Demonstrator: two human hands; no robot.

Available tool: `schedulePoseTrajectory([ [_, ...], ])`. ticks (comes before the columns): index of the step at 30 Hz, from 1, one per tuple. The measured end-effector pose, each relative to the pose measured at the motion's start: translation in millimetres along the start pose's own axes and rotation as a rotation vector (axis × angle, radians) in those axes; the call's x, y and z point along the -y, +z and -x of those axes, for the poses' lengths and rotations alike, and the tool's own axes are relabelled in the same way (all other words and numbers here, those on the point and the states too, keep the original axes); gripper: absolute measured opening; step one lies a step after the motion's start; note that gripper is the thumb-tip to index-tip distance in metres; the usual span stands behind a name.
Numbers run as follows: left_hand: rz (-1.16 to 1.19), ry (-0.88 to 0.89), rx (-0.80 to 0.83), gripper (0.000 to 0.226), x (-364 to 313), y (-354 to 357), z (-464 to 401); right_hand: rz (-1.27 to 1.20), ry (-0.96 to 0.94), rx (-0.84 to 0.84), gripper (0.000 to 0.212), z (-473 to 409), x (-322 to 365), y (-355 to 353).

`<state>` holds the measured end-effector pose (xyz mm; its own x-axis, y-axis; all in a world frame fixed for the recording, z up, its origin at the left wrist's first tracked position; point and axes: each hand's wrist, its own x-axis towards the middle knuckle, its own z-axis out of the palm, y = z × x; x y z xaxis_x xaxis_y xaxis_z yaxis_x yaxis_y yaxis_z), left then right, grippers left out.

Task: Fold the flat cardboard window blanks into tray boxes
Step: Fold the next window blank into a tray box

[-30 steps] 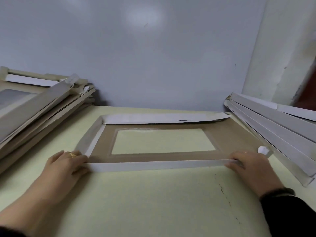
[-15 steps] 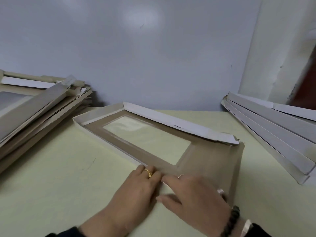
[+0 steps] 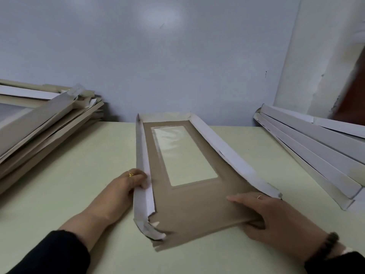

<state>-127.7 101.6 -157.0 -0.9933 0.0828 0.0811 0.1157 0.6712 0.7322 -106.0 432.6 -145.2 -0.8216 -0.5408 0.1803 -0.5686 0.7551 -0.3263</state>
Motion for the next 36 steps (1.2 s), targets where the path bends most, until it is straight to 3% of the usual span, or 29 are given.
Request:
schedulePoseTrajectory([
  [2, -0.108, 0.029, -0.058, 0.030, -5, -5, 0, 0.105, -0.082, -0.073, 0.063, -4, 8, 5],
  [4, -0.312, 0.186, -0.292, 0.044, -15, -11, 5, 0.215, -0.201, -0.105, 0.063, -9, 25, 12],
  [6, -0.408, 0.336, -0.421, 0.039, -33, -10, 18, 0.267, -0.228, -0.109, 0.053, -15, 38, 19],
  [8, -0.390, 0.442, -0.342, 0.027, -56, 6, 34, 0.314, -0.183, -0.090, 0.048, -20, 51, 24],
  [12, -0.727, 0.521, 0.046, 0.058, -63, 55, 50, 0.344, -0.142, -0.043, 0.051, -23, 61, 42],
  [17, -0.764, 0.432, 0.131, 0.053, -49, 49, 52, 0.278, -0.045, 0.120, 0.058, -18, 58, 28],
  [23, -0.858, 0.351, 0.192, 0.061, -36, 22, 60, 0.115, -0.099, 0.269, 0.052, -15, 29, 25],
  [25, -0.832, 0.353, 0.158, 0.057, -34, 19, 62, 0.108, -0.102, 0.273, 0.055, -16, 26, 26],
  [28, -0.745, 0.399, 0.183, 0.058, -32, 14, 61, 0.021, -0.084, 0.202, 0.079, -15, 23, 28],
  [31, -0.436, 0.367, 0.101, 0.077, -22, 11, 57, -0.121, -0.063, 0.067, 0.088, -13, 26, 25],
  [33, -0.316, 0.369, 0.024, 0.066, -17, 11, 56, -0.186, -0.064, -0.040, 0.078, -15, 30, 24],
  [36, -0.291, 0.316, -0.069, 0.040, -24, 13, 54, -0.225, -0.016, -0.209, 0.040, -20, 32, 25],
])
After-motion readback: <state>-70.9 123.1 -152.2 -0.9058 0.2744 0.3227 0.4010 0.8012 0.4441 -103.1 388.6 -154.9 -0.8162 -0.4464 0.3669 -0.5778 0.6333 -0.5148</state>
